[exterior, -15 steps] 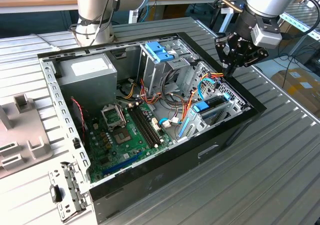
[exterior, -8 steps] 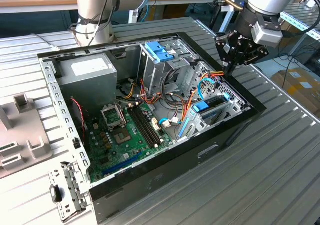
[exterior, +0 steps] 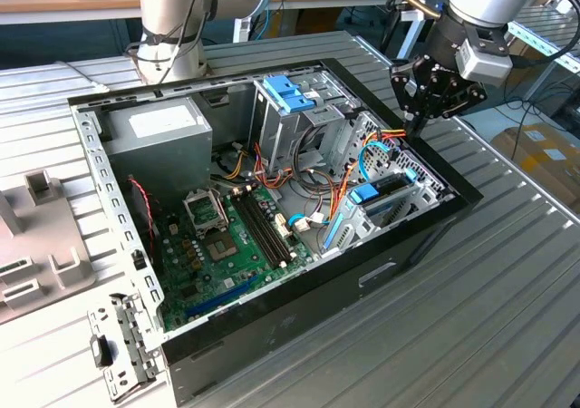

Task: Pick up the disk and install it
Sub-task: 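Insert the first disk wire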

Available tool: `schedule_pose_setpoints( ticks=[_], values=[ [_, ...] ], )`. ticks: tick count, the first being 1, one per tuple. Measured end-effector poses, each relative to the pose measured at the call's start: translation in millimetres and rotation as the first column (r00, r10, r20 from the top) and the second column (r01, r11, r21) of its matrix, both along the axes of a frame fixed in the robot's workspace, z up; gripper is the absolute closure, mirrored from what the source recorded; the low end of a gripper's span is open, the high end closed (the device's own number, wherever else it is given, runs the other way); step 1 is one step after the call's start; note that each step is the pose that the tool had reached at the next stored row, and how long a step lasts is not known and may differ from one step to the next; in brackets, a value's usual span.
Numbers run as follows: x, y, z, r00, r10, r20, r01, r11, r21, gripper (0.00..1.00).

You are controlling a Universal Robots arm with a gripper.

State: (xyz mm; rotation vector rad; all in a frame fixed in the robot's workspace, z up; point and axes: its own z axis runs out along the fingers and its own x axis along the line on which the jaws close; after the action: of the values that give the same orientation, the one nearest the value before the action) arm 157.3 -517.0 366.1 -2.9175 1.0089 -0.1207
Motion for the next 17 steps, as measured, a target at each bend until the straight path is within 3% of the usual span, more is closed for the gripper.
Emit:
schedule_pose_setpoints(
  ticks=[8, 17],
  values=[
    [-1.0, -0.2, 0.0, 0.9999, -0.012, 0.0000, 0.012, 0.9999, 0.0000, 0.83],
    [-21.7, -3.4, 0.0, 0.9999, -0.014, 0.0001, 0.014, 0.9999, 0.0000, 0.83]
  ],
)
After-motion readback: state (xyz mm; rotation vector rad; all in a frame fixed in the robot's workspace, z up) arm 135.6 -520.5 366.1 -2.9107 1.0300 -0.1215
